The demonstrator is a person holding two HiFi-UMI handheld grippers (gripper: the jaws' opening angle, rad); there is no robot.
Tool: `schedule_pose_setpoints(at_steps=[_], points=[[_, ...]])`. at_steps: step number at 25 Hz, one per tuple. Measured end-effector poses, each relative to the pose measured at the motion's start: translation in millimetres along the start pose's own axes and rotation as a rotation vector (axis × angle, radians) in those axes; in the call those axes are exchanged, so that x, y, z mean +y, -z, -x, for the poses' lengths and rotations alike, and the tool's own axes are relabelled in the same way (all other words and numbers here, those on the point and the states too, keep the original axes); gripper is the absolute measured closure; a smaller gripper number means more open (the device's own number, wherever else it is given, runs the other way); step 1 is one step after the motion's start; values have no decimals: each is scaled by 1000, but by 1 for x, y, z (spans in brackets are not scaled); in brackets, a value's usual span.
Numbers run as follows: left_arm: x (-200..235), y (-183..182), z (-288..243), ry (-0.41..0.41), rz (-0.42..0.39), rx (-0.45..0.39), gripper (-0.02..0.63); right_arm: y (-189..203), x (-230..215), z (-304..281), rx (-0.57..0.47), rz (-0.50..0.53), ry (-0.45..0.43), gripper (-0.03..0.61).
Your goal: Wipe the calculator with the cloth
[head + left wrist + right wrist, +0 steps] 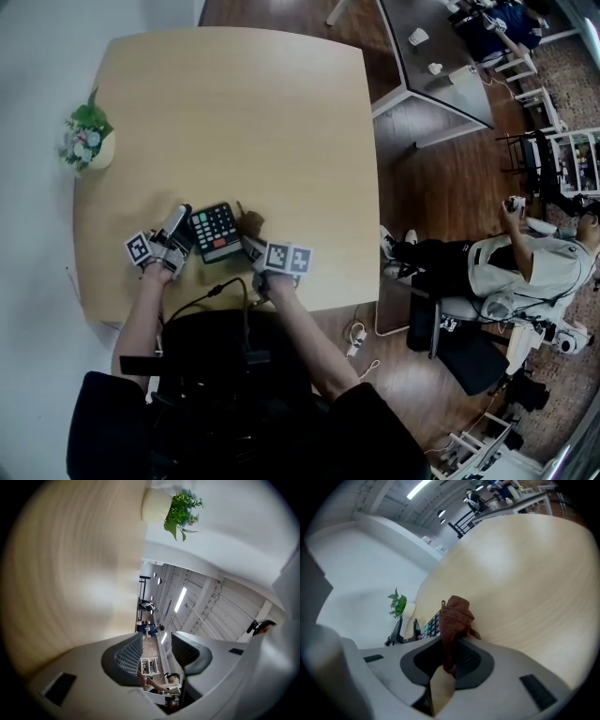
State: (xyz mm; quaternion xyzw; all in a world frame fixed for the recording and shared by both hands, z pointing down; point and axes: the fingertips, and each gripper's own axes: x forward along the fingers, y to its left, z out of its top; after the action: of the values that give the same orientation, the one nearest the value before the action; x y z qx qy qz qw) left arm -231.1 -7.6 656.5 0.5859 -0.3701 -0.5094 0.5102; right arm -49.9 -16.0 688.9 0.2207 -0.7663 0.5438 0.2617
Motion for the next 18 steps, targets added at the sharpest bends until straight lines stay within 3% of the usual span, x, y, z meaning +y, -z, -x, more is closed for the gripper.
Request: schedule_pose_setpoints(at_steps=[4,6,8,11,14,16,18], points=[[-6,-13,10,-16,-38,-30,411,6,7,-5,5,-5,-38,522],[-19,-2,19,-22,-74,11,411,6,6,-5,16,-2,-49,521],[-41,32,27,18,-96,143,410,7,6,-5,22,-43,-72,522],[-60,107,47,95,-102,442,445,11,14,-13,37,-133,-130,522],[-40,160,69,41,-133,642,448,12,18,-19,42,-91,-127,520],[-30,170,69,8,-113,642,448,-4,18,-19,4,-18,-104,517],[-21,159,64,-17,-87,557,449,-34,21,-21,-48,56,-94,515]])
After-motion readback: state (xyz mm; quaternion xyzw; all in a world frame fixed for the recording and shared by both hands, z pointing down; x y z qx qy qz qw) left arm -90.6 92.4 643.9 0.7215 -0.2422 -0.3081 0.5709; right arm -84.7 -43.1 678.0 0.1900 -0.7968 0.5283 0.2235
